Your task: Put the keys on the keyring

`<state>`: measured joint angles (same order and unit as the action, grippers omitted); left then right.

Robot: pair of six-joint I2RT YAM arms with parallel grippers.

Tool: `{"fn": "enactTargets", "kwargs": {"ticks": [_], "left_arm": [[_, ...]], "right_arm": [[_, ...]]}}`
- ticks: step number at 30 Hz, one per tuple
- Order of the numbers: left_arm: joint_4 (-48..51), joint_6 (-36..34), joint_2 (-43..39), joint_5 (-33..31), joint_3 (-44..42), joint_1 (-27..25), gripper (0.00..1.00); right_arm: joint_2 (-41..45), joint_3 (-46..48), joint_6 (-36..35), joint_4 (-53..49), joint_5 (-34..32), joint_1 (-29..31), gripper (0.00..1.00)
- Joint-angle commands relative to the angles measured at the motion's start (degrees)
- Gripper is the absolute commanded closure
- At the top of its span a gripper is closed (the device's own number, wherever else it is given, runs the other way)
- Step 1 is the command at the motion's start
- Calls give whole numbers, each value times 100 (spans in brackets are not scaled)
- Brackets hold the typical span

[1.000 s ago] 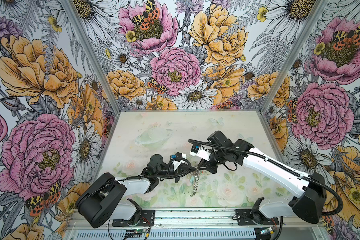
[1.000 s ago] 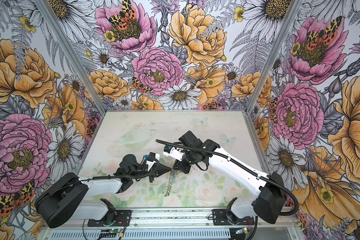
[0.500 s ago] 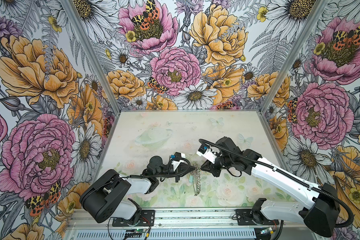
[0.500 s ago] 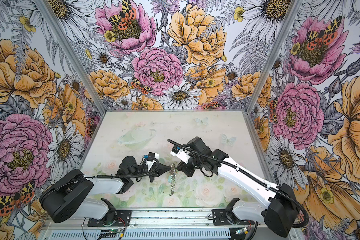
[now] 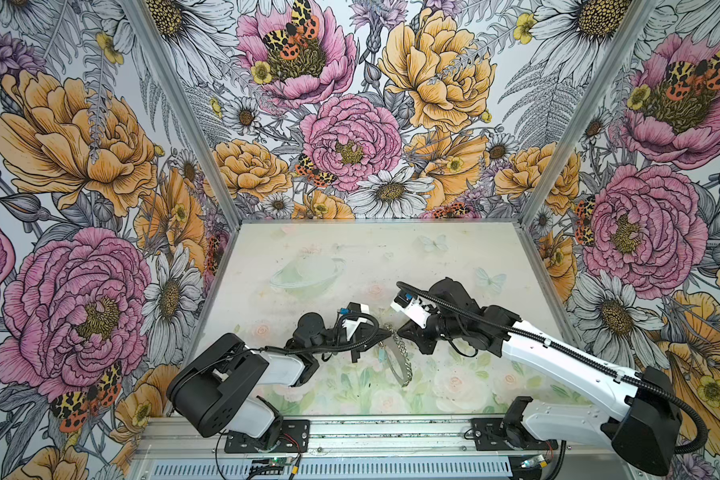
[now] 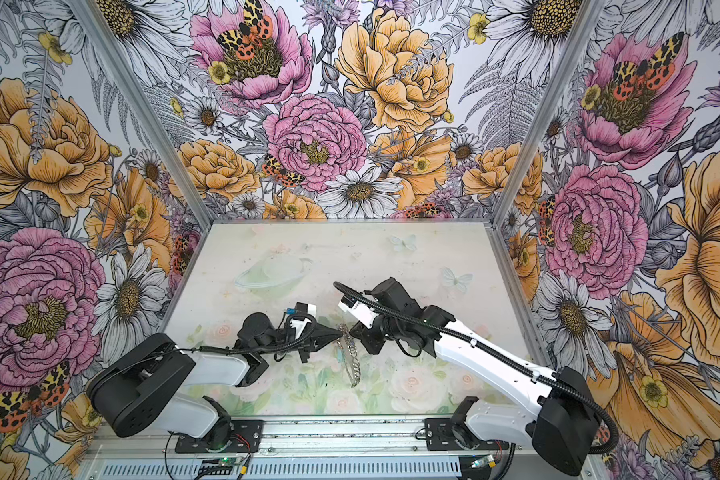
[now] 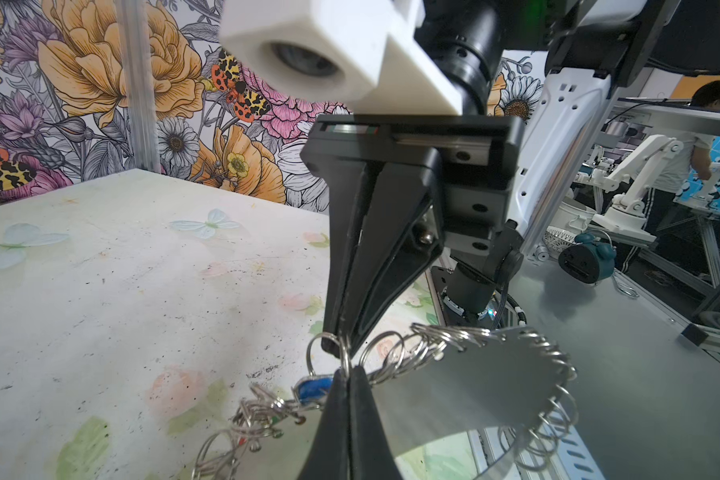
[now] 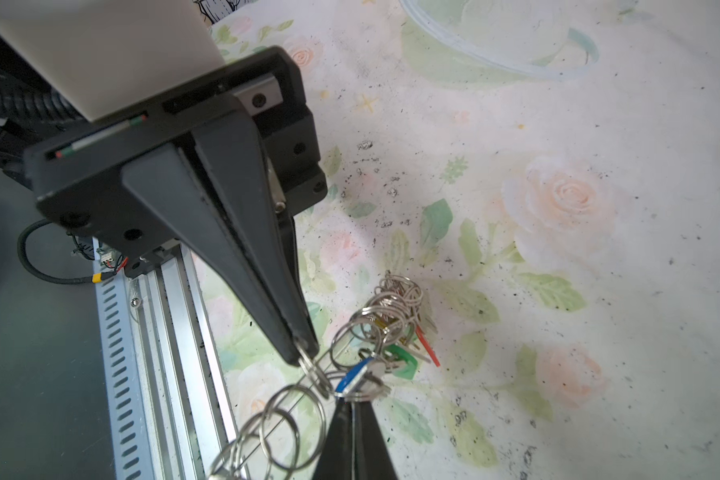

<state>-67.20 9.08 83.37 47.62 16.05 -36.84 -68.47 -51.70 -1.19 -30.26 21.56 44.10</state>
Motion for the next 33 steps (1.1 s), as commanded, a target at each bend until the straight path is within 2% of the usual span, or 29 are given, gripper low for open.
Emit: {"fn": "enactTargets", "kwargs": {"ticks": [1,10,19,29,33], "left_arm": [[-267,-66,-137,124,25,34,100],[-395,-92,-163,-100,7,27,100],[-418,-124,-208,-32,-72,32,100],[-925,-73,-98,300,-203,159,100],[-954,-98,-60,307,-180,151,100]], "right_arm": [[67,77,101,446,72,75,93],[-147,301,132,486,229,406,94],[350,367,137,429,-63,252,94],[1048,410,25,292,-169,168,86],[988,281,88,359,-45,169,82]]}}
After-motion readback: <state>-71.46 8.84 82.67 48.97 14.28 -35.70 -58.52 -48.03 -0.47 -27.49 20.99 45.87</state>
